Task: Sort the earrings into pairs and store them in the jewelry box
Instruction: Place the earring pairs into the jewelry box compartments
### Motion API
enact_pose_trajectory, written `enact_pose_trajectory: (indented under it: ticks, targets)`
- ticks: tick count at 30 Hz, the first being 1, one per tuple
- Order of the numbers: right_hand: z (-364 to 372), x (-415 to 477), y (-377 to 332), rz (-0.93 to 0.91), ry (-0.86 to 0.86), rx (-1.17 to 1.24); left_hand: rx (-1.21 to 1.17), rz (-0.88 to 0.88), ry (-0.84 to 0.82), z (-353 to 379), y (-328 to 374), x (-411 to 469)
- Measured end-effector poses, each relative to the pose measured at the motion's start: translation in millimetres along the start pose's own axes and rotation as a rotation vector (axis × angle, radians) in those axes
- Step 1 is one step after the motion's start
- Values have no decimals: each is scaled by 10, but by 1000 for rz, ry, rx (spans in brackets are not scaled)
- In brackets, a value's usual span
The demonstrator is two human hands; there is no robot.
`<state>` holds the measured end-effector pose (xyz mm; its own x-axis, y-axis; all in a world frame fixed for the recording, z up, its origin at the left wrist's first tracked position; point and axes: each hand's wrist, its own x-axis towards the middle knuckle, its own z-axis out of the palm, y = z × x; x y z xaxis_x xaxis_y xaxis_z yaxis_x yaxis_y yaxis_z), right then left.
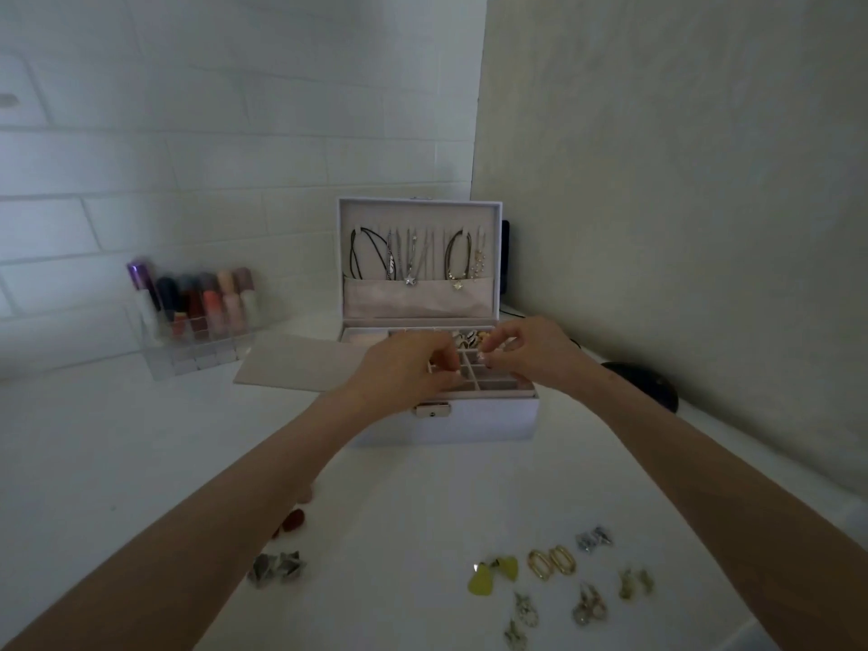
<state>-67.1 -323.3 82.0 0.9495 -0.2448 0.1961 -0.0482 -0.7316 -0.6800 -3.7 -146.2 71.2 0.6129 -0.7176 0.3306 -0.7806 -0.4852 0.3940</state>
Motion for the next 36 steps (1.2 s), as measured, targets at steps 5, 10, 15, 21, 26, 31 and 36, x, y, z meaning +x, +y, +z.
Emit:
enact_pose_trajectory:
  ticks: [5,10,15,21,26,31,36]
  targets:
    - [-7,85,168,89,-26,-79,10,-29,-12,118,95,255]
    - [-27,158,238,113,-7,-260,57,-79,-13,245,128,469]
    - [-5,179,256,107,-34,-397,83,-98,-8,338,129,547]
    - [51,181,305,80,53,-480,125,-77,-29,407,152,565]
    - [56,138,349,73,122,-371,174,-103,-27,463,194,602]
    - [76,122,371,60,144,-335,323,-133,-39,519,210,640]
    - [50,89,367,40,162,-303,253,-149,-11,464,200,608]
